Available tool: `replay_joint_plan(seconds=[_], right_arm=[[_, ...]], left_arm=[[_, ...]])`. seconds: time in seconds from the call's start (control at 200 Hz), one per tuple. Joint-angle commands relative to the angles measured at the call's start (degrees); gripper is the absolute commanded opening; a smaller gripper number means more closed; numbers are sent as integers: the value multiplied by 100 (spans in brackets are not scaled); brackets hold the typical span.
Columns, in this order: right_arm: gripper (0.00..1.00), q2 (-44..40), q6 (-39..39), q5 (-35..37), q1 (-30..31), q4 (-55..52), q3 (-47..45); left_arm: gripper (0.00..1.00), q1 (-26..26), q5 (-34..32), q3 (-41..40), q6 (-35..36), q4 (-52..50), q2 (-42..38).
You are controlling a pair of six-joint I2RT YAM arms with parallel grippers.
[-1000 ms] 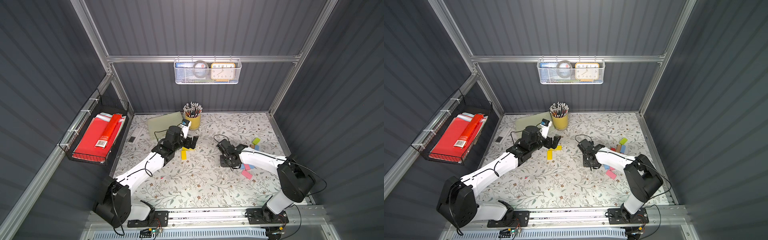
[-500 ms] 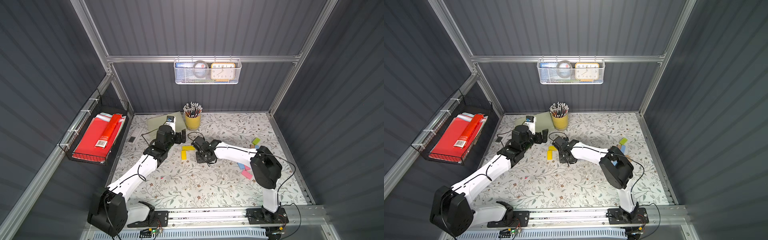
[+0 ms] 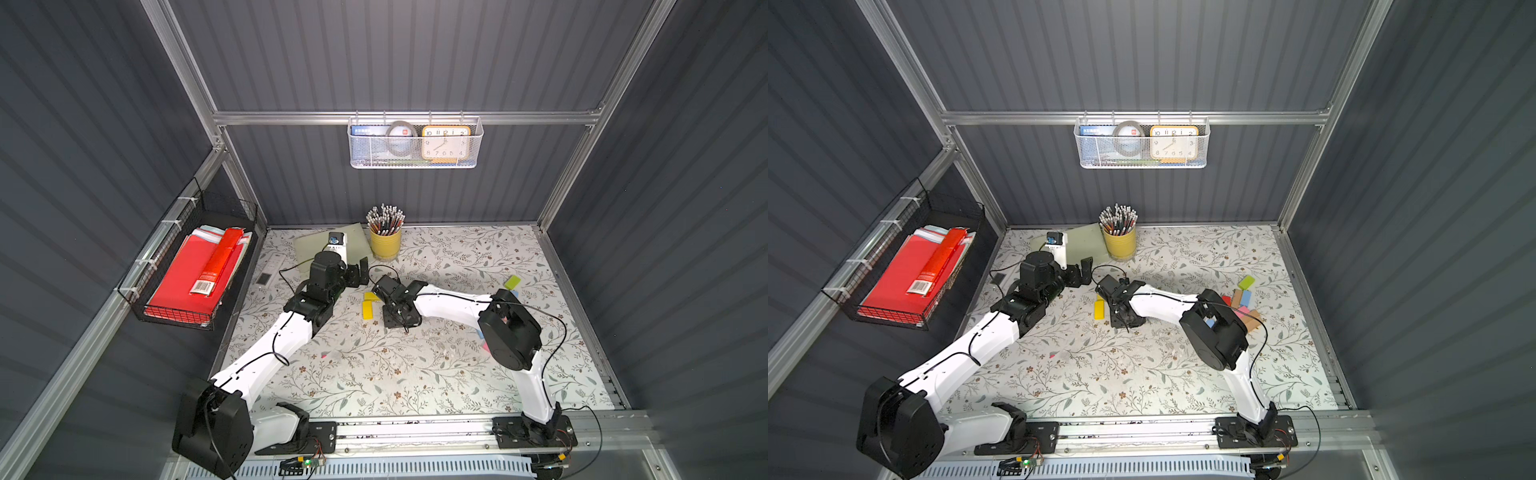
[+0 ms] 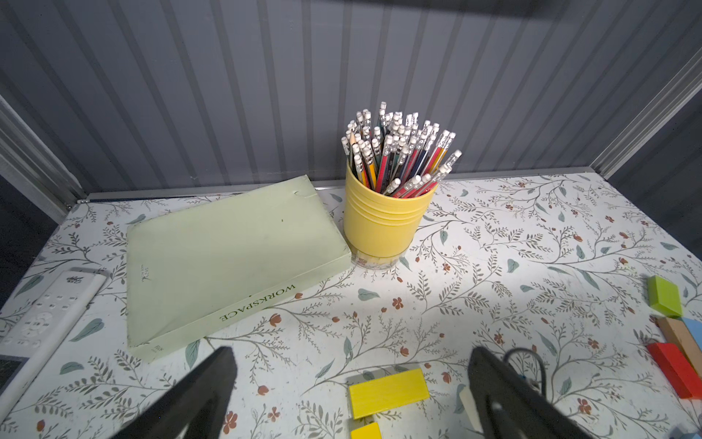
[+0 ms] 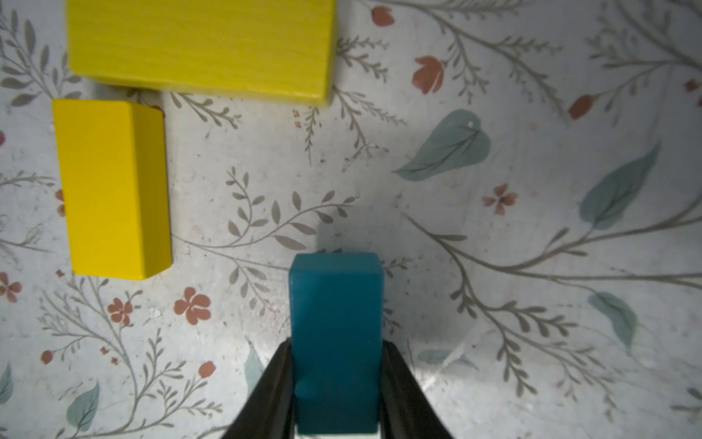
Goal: Assemble the number 8 with building blocks
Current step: Assemble the building block at the center of the board.
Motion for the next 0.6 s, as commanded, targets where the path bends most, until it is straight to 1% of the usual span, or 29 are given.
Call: replay_joint_plan(seconds=[0.0,0.595], right_arm=[[18,150,71,97,43,-108,205],[22,808,-103,191,-44,-244,928]], left_arm=[[99,22,-7,-70,-86,107,-171],[99,22,-12,-79,-80,102,-183]])
